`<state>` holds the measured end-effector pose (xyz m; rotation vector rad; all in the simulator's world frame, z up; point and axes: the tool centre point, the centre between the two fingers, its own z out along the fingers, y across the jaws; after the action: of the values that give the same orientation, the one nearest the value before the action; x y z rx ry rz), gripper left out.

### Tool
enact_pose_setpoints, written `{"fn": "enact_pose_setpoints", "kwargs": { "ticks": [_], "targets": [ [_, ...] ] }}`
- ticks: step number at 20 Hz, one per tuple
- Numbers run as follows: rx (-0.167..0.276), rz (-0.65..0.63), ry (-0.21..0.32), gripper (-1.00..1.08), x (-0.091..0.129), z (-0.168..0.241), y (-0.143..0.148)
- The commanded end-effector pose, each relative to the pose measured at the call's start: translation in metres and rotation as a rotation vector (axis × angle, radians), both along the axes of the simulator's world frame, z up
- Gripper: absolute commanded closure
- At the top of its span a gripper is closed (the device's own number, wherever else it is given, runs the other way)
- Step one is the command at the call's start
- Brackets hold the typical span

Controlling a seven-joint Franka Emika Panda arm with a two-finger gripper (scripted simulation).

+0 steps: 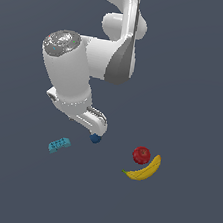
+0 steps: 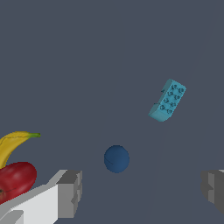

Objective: Pick up a designated object from a clutter of objects.

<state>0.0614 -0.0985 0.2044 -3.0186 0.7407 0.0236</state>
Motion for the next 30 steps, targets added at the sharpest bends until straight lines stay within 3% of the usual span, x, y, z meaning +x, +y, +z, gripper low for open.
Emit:
{"fn": "enact_pose_setpoints", "kwargs": {
  "ticks": [1,8,15,30],
  "targets": [
    [-0.002,-0.094,0.001,-0.92,0.007,-0.023,-0.021],
    [-0.016,-0.322,0.003,-0.92,0.017,-0.082,-0.073],
    [-0.031,-0.457,0.003,-0.92,0.017,-0.120,-0.106],
    [-0.037,-0.498,0.003,-0.92,0.015,-0.150,-0.116]
  ]
}}
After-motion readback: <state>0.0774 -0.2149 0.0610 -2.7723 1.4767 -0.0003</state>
